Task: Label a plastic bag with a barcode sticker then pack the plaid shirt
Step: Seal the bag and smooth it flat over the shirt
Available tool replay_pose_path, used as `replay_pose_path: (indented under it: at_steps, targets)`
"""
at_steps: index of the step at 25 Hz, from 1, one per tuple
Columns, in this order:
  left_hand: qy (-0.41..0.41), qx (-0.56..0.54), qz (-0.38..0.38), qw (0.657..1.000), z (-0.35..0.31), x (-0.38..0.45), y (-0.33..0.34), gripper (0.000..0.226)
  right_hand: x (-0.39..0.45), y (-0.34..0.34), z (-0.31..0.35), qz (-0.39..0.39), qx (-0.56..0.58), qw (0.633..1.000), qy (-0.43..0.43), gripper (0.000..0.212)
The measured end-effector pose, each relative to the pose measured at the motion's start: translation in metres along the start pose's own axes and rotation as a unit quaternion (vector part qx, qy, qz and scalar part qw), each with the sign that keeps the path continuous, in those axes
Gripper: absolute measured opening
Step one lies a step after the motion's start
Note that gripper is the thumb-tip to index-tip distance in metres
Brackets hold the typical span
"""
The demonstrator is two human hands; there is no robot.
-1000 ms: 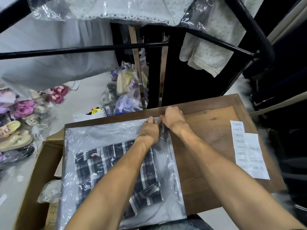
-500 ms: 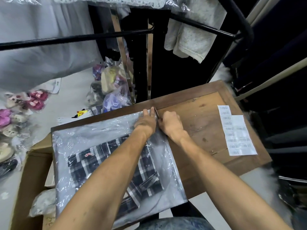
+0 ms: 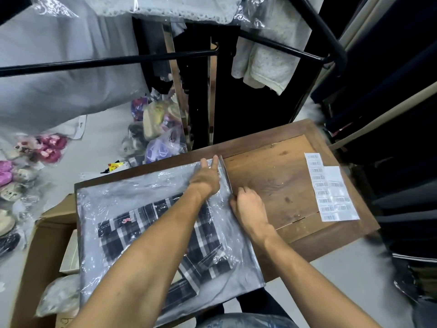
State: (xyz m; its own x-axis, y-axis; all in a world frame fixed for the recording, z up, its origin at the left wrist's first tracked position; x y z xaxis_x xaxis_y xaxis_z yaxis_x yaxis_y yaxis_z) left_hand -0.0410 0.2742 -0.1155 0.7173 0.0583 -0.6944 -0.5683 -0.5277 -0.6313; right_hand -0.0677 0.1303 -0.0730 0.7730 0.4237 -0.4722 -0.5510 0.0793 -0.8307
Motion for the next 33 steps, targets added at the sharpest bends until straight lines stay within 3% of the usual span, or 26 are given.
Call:
replay_pose_path:
  at_steps: [5, 8, 11, 15, 25, 30, 33]
  targets:
    - [0.064, -0.05, -0.069, 0.994, -0.008, -0.055, -0.005, 0.086, 0.001, -0.002, 0.001, -0.011, 0.017, 1.0, 0.021, 0.031]
    - [0.117, 0.062, -0.036, 0.991, -0.028, -0.084, 0.026, 0.083, 0.013, -0.018, -0.014, 0.029, 0.146, 0.985, 0.083, 0.042]
    - [0.073, 0.127, -0.028, 0.989, -0.031, -0.075, 0.034, 0.095, 0.024, -0.02, -0.025, 0.091, 0.195, 0.972, 0.096, 0.046]
    - [0.028, 0.161, 0.002, 0.987, -0.037, -0.063, 0.032, 0.106, 0.029, -0.014, -0.029, 0.068, 0.194, 0.975, 0.08, 0.033]
    - [-0.054, 0.252, 0.04, 0.965, -0.052, -0.054, 0.044, 0.096, -0.012, 0.001, -0.052, 0.094, 0.218, 0.967, 0.09, 0.031]
    - [-0.024, 0.216, 0.027, 0.976, -0.051, -0.06, 0.04, 0.086, -0.043, 0.021, -0.069, 0.133, 0.197, 0.968, 0.076, 0.03]
    - [0.033, 0.127, -0.029, 0.991, -0.051, -0.068, 0.038, 0.08, -0.046, 0.027, -0.067, 0.153, 0.182, 0.969, 0.072, 0.033]
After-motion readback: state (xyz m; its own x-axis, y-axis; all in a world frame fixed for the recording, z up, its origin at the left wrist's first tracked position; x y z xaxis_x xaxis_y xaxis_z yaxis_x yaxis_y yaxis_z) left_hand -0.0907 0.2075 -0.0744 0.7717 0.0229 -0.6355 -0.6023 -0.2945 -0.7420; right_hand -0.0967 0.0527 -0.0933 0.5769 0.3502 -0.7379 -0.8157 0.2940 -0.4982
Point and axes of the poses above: each hand's wrist, its own x-axis towards the middle knuckle, its own y-axis out of the palm, z = x × y, the point moved 8 cm from there along x, towards the middle knuckle, and after that the axes turned 13 degrees about z, right-handed, at the moved point
